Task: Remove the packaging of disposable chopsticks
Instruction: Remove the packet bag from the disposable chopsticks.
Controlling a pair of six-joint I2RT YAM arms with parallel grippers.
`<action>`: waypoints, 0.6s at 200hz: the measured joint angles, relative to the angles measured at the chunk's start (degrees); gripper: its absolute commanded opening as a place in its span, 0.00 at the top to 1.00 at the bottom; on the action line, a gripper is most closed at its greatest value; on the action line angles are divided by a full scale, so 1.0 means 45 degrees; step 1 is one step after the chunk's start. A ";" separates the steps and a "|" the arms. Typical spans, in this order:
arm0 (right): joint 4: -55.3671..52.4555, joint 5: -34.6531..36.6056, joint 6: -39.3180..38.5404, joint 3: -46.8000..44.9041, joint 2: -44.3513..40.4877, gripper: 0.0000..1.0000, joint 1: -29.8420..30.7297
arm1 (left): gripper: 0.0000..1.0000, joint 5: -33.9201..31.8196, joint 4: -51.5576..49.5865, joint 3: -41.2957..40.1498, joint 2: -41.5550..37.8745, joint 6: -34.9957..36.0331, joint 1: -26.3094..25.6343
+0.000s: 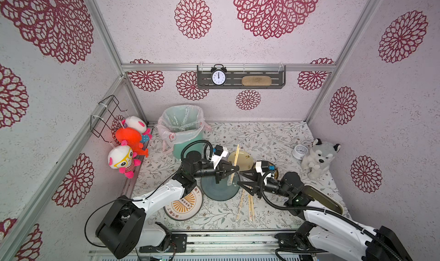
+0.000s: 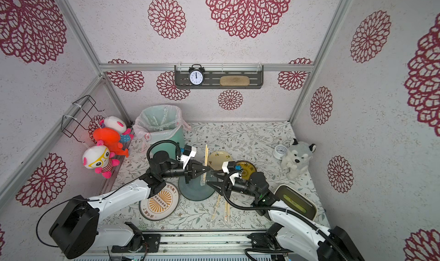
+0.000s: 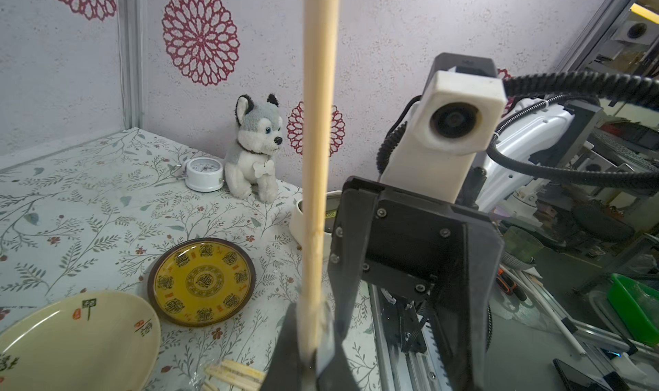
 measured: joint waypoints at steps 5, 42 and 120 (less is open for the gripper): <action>-0.0063 0.0112 -0.0010 -0.0010 -0.0165 0.48 0.0000 | 1.00 0.0058 0.0000 0.0000 0.0019 0.0000 -0.0024; -0.0121 0.0636 -0.0107 0.0141 -0.0559 0.54 -0.0053 | 1.00 0.0379 -0.0277 -0.0005 0.0117 0.0437 -0.0529; 0.0772 0.0573 0.0121 0.0466 0.0039 0.70 -0.0350 | 1.00 0.1185 -0.0452 -0.0690 0.0039 0.1205 -0.0884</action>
